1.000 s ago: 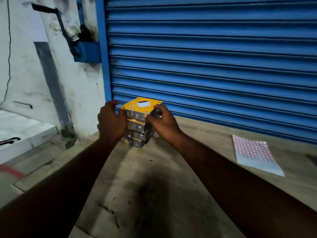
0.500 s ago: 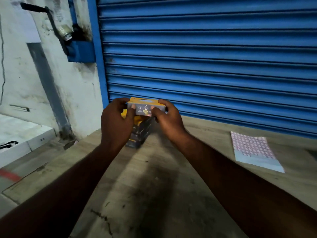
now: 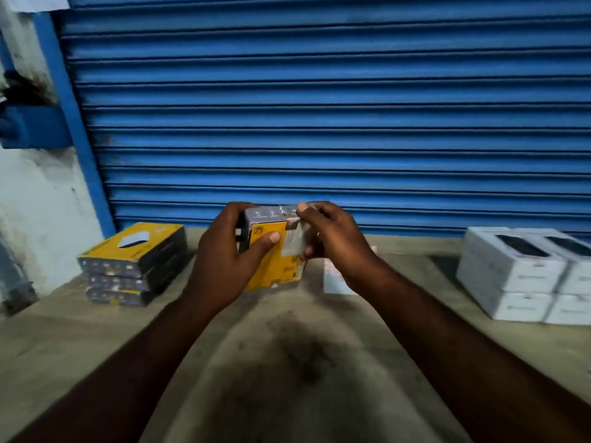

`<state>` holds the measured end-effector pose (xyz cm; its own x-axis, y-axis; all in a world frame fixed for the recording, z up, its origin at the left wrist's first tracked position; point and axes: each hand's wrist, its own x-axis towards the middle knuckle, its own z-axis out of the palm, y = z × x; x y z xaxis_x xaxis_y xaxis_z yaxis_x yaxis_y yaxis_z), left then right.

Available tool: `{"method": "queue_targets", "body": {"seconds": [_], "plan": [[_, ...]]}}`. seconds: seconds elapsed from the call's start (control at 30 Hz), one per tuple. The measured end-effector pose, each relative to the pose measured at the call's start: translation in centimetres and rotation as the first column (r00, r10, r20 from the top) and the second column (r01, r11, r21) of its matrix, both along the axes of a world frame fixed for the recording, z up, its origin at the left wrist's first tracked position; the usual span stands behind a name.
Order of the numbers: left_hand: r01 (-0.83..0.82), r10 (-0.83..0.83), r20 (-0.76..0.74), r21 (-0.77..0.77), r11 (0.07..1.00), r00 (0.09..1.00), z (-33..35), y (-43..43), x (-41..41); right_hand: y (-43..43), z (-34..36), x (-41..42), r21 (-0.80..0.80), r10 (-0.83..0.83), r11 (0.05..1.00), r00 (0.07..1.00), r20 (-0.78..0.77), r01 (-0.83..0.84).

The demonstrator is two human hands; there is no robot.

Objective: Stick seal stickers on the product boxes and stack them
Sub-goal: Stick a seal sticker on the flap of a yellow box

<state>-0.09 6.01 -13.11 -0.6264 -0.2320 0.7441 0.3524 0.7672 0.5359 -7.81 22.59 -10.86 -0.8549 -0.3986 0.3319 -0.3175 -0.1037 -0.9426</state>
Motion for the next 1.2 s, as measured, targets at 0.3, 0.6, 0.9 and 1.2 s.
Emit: {"method": "queue_targets", "body": {"seconds": [0.3,0.6,0.9,1.2], "plan": [[0.256,-0.282,0.045,0.301,0.919,0.958,-1.2,9.3,-4.4,11.3,-1.0,-1.9,0.092,0.051,0.995,0.996,-0.069,-0.044],[0.321,-0.392,0.050,0.484,0.814,0.919,-4.1,12.9,-7.1,14.8,-3.5,-4.3,0.130,-0.051,0.990,0.995,-0.087,0.062],[0.293,-0.345,0.038,0.443,0.847,0.938,-4.5,11.5,-6.3,13.7,-3.6,-3.7,0.260,-0.088,0.928,0.833,-0.546,0.268],[0.254,-0.242,-0.079,0.289,0.923,0.967,-4.4,12.0,-4.9,13.2,-2.6,-2.1,0.239,-0.058,0.937,0.788,-0.613,0.256]]}}
